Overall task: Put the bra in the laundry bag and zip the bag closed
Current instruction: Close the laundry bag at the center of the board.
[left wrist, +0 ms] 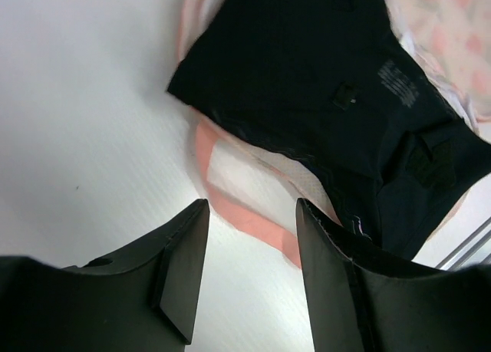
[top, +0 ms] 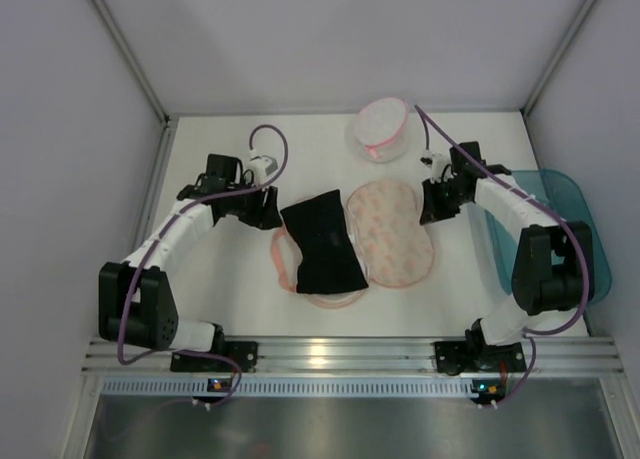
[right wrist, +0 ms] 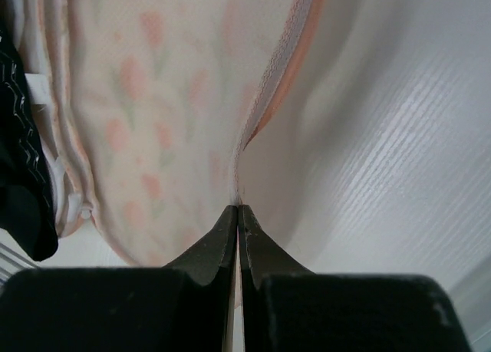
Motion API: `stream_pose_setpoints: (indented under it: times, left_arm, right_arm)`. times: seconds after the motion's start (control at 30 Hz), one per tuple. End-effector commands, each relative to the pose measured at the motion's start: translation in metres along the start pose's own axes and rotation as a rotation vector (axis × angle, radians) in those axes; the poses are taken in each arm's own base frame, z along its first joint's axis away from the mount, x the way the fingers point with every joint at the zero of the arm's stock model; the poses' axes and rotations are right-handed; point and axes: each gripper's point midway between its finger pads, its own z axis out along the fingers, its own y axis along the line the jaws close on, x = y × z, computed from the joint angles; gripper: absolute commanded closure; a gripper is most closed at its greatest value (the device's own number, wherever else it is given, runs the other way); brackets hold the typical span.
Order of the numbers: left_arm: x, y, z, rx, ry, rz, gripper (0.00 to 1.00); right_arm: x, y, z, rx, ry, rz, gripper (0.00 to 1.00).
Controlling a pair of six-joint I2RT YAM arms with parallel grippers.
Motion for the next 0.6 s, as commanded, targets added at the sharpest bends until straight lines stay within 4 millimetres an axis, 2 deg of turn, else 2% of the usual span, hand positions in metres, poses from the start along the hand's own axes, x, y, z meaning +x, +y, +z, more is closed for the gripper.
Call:
stream_pose_setpoints:
  times: [0.0, 0.03, 0.07, 0.1, 0.13, 0.23, 0.27, 0.33, 0.4, 0.5, 0.53, 0.57]
  left_arm:
    - [-0.011, -0.039, -0.007, 0.059, -0.055, 0.255, 0.46]
    - [-0.011, -0.048, -0.01, 0.063, -0.066, 0.341, 0.46]
    - [-0.004, -0.073, -0.005, 0.103, -0.052, 0.43, 0.46]
    - [0.001, -0.082, -0.004, 0.09, -0.041, 0.496, 0.46]
    - [0.012, -0.111, 0.0, 0.142, -0.028, 0.615, 0.46]
    - [0.026, -0.14, 0.009, 0.17, 0.009, 0.724, 0.47]
    - [0.03, -0.156, 0.011, 0.2, 0.017, 0.747, 0.48]
    - [0.027, -0.156, 0.017, 0.17, 0.025, 0.693, 0.5]
    - [0.011, -0.159, 0.016, 0.151, -0.025, 0.614, 0.5]
    - [-0.014, -0.15, 0.004, 0.158, -0.104, 0.453, 0.48]
    - [-0.023, -0.134, -0.001, 0.131, -0.125, 0.388, 0.48]
    - [-0.028, -0.131, -0.006, 0.142, -0.14, 0.333, 0.47]
  right_arm:
    - [-0.016, 0.017, -0.023, -0.065, -0.062, -0.009, 1.0]
    - [-0.015, 0.017, -0.023, -0.067, -0.06, -0.009, 1.0]
    - [-0.014, 0.018, -0.022, -0.07, -0.056, -0.009, 1.0]
    - [-0.014, 0.018, -0.023, -0.069, -0.056, -0.009, 1.0]
    - [-0.014, 0.018, -0.023, -0.069, -0.056, -0.009, 1.0]
    - [-0.016, 0.02, -0.024, -0.08, -0.052, -0.006, 1.0]
    - [-0.016, 0.022, -0.025, -0.088, -0.053, -0.004, 1.0]
    - [-0.019, 0.028, -0.028, -0.118, -0.061, -0.007, 1.0]
    - [-0.025, 0.035, -0.035, -0.144, -0.085, -0.016, 1.0]
    - [-0.035, 0.054, -0.047, -0.219, -0.122, -0.03, 1.0]
    - [-0.038, 0.063, -0.05, -0.257, -0.131, -0.036, 1.0]
    - [-0.043, 0.069, -0.055, -0.277, -0.15, -0.041, 1.0]
